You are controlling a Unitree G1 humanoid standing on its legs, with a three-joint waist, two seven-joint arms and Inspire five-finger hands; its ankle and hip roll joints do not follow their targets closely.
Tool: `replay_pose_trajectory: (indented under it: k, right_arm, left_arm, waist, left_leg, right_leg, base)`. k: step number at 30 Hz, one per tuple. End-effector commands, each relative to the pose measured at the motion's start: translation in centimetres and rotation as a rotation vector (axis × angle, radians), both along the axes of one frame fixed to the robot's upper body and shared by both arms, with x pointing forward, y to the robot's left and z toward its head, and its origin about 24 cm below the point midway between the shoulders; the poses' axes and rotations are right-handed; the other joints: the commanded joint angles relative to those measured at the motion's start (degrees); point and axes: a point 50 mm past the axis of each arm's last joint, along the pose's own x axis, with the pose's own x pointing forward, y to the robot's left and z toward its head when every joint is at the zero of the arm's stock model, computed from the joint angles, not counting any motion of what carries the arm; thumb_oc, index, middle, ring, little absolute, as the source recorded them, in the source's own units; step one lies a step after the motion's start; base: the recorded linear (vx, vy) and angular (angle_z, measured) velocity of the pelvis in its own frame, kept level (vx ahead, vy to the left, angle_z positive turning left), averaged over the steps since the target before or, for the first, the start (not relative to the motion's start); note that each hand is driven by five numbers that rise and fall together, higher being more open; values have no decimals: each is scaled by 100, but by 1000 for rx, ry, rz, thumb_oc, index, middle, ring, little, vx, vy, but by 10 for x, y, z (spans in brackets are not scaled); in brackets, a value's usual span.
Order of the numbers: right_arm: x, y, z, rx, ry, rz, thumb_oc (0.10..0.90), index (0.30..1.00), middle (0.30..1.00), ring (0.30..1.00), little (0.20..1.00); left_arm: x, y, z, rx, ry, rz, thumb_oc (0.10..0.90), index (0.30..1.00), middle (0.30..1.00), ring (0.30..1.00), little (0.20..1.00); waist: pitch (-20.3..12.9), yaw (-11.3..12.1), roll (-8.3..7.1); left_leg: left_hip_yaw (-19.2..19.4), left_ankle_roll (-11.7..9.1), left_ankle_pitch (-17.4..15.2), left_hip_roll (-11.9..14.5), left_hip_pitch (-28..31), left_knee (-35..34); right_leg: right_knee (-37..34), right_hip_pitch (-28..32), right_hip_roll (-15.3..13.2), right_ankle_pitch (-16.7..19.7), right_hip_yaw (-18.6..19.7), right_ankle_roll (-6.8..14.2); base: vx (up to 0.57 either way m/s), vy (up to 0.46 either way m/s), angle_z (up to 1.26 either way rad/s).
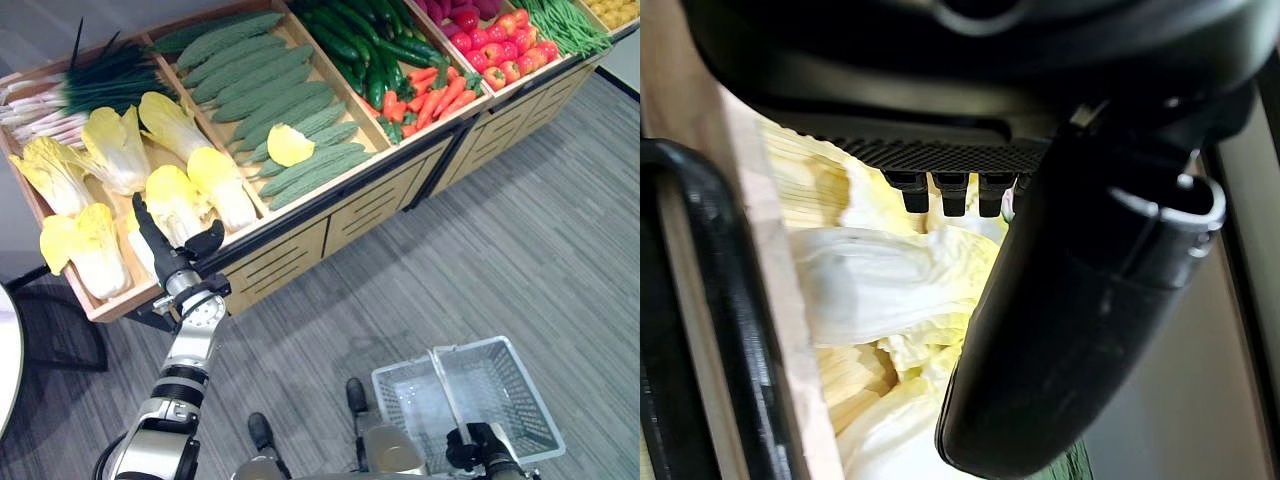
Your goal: Get the vegetables into the basket
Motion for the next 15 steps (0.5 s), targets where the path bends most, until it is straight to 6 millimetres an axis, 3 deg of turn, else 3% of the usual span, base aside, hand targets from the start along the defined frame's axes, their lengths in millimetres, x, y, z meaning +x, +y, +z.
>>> replay_pose_trajectory:
  k: [1, 15]
  right_arm:
    - [3, 7, 0, -21, -27, 64, 400, 300, 300, 300, 300]
    - [12, 11, 1, -35, -44, 113, 400, 300, 300, 300, 300]
  left_arm:
    - [17, 17, 70, 151, -267, 86, 900, 1000, 1000, 1000, 1000]
    - [28, 26, 52, 240, -78, 136, 900, 1000, 1000, 1000, 1000]
  waist:
    - [-174, 29, -337]
    - [-111, -41, -406]
  left_leg:
    - [-308, -491, -9, 406, 147, 3]
    - [-217, -544, 60, 517, 47, 3]
  right_leg:
    - [230, -163, -189, -207, 188, 293]
    - [269, -381, -53, -157, 269, 259]
  base:
    - [-5, -28, -13]
    - [-5, -16, -5]
